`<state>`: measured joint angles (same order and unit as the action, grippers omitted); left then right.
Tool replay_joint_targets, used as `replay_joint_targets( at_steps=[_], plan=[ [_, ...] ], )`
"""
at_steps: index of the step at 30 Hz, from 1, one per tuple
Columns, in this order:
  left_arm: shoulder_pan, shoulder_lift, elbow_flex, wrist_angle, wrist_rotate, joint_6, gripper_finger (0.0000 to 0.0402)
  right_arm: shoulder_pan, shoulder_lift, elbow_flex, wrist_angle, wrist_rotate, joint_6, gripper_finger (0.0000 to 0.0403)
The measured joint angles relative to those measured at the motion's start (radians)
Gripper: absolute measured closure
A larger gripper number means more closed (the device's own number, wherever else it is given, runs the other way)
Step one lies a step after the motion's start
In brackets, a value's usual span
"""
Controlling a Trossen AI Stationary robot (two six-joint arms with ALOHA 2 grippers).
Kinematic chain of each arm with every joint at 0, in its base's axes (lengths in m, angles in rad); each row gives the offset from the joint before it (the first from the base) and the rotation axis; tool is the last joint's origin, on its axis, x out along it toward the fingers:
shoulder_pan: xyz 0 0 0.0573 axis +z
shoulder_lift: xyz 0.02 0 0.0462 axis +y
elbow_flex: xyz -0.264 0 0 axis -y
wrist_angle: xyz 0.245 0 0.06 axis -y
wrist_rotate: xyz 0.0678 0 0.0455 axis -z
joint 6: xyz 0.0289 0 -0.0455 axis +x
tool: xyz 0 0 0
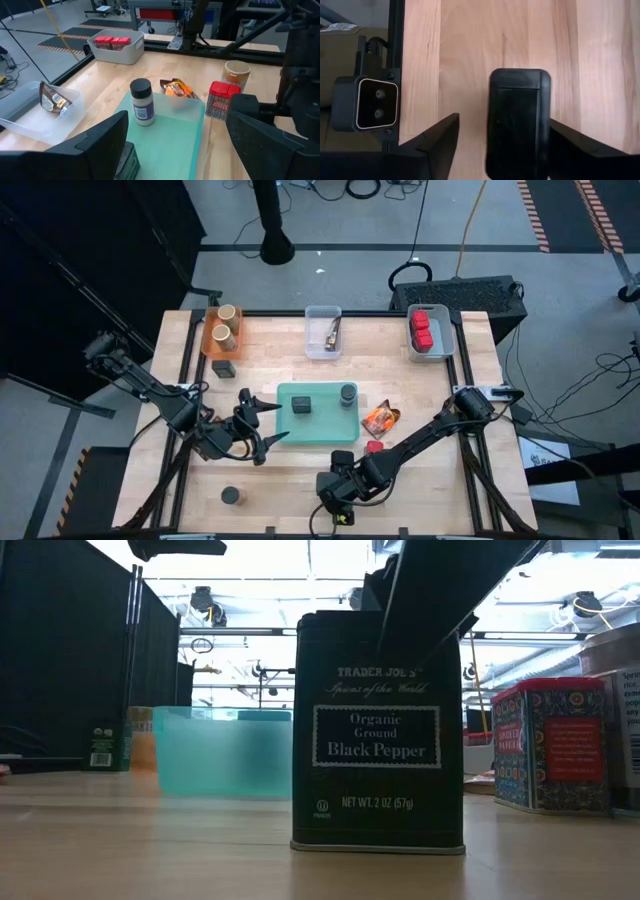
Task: Sort spices by type
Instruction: Put the bottom black spice can into the green bin
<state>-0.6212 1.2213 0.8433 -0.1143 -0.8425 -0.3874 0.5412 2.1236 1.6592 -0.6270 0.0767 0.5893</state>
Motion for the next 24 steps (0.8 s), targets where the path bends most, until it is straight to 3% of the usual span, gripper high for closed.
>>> replay_joint_targets(
  at_steps=[9,16,24],
  plan=[
    [0.0,0.0,0.0,0.002,0.0,0.0,0.0069,-0.004,-0.001,0.0,0.0,0.0,-0.018,0.0295],
    [0.0,0.0,0.0,0.002,0.0,0.0,0.0068,-0.008,-0.003,0.004,0.005,-0.003,-0.018,0.0295],
    [0.0,0.0,0.0,0.001,0.0,0.0,0.0068,-0.019,-0.075,0.113,-0.165,0.001,-0.066,0.0295]
  ],
)
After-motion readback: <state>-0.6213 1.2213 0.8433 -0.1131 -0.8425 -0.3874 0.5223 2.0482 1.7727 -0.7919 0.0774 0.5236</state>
